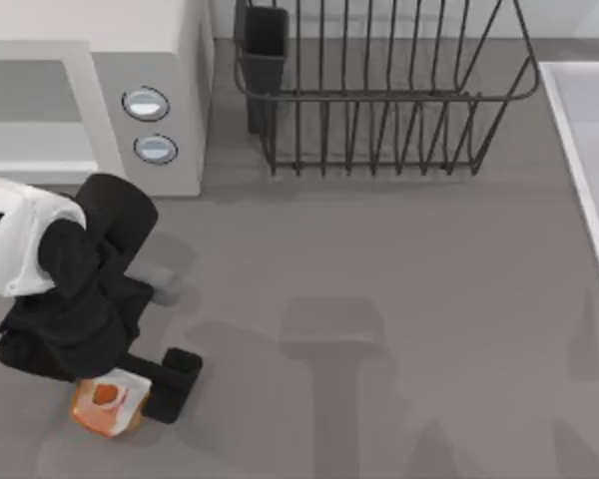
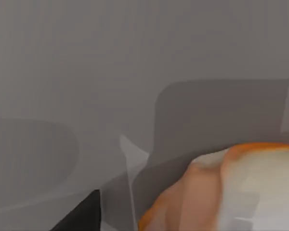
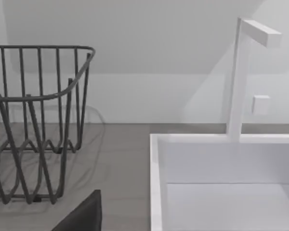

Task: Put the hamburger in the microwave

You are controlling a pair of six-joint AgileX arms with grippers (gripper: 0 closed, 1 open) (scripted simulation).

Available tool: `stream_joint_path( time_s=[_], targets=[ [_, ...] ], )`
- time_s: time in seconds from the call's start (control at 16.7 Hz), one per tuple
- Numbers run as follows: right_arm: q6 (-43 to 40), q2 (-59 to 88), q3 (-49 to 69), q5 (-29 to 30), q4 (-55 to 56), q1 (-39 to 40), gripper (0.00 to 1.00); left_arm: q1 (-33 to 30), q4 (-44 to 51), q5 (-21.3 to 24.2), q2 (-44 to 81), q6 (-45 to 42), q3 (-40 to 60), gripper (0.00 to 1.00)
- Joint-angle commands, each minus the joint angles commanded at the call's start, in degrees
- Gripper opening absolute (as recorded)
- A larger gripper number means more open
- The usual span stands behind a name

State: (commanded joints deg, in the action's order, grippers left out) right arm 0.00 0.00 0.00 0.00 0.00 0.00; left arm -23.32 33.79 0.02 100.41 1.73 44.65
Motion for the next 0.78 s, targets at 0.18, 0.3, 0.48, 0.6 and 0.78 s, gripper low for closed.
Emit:
stream_joint_path(
  time_s=[0.18,0.3,0.48,0.6,0.78],
  targets=[
    [0.00,0.00,0.00,0.00,0.00,0.00,1.00,-0.02,3.56,-0.09,-4.05,0.15,1.63,0.00],
    [0.00,0.00,0.00,0.00,0.00,0.00,1.00,-0.14,4.49,-0.09,-4.23,0.13,2.45,0.00],
    [0.00,0.00,0.00,0.00,0.00,0.00,1.00,-0.28,10.34,-0.10,-6.31,0.22,6.34,0.00],
    [0.00,0.00,0.00,0.00,0.00,0.00,1.00,-0.31,16.61,-0.11,-8.45,0.33,9.80,0.00],
    [0.00,0.00,0.00,0.00,0.00,0.00,1.00,-0.32,25.04,-0.11,-11.67,0.48,14.62,0.00]
  ],
)
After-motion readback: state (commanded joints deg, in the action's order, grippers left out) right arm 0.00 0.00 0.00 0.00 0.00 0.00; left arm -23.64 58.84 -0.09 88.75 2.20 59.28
